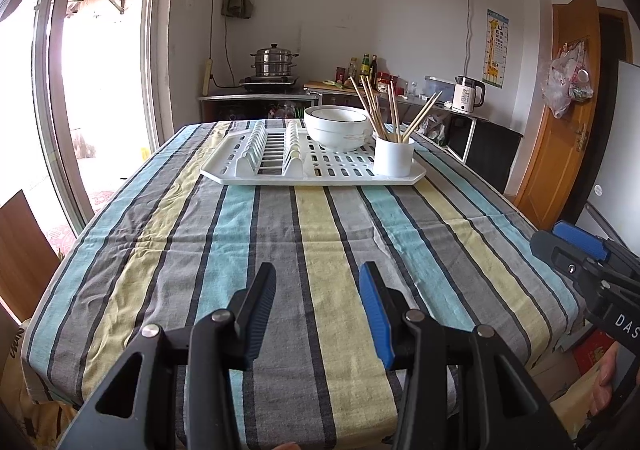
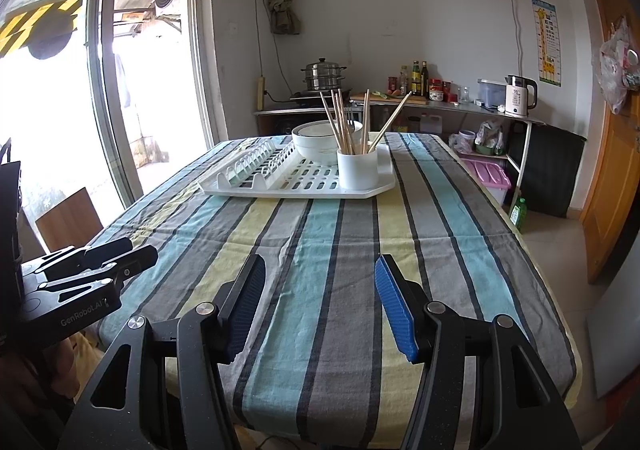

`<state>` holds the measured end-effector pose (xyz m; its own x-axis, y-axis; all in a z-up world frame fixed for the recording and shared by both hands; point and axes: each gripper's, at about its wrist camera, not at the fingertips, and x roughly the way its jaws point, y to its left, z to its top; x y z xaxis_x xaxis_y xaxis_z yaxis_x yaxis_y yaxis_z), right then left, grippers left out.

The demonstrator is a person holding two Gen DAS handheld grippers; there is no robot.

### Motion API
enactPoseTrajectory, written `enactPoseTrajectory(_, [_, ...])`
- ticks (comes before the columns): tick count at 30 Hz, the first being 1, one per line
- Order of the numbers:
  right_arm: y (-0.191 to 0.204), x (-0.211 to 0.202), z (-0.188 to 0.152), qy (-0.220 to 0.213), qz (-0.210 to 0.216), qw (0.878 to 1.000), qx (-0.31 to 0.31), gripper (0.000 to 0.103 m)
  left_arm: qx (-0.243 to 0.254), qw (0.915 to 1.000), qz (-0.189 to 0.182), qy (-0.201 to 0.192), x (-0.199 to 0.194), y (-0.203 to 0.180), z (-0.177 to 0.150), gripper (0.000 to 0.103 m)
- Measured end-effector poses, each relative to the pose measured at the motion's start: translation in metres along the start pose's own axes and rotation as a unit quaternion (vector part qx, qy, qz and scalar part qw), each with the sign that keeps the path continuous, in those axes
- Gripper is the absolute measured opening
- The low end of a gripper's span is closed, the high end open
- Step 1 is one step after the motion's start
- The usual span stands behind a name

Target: Organize utensils

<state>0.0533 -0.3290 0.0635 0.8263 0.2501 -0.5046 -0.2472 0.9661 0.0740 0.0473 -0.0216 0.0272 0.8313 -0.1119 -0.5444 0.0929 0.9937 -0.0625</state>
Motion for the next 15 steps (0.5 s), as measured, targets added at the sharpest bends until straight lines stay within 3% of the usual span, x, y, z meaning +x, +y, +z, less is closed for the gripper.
enactPoseTrajectory(15, [0.0001,0.0002,0.0003,0.000,0.000,1.000,0.001,0.058,0.001,1.0000,0.000,-0.002,-0.0002,-0.0008,0.0010,0.046])
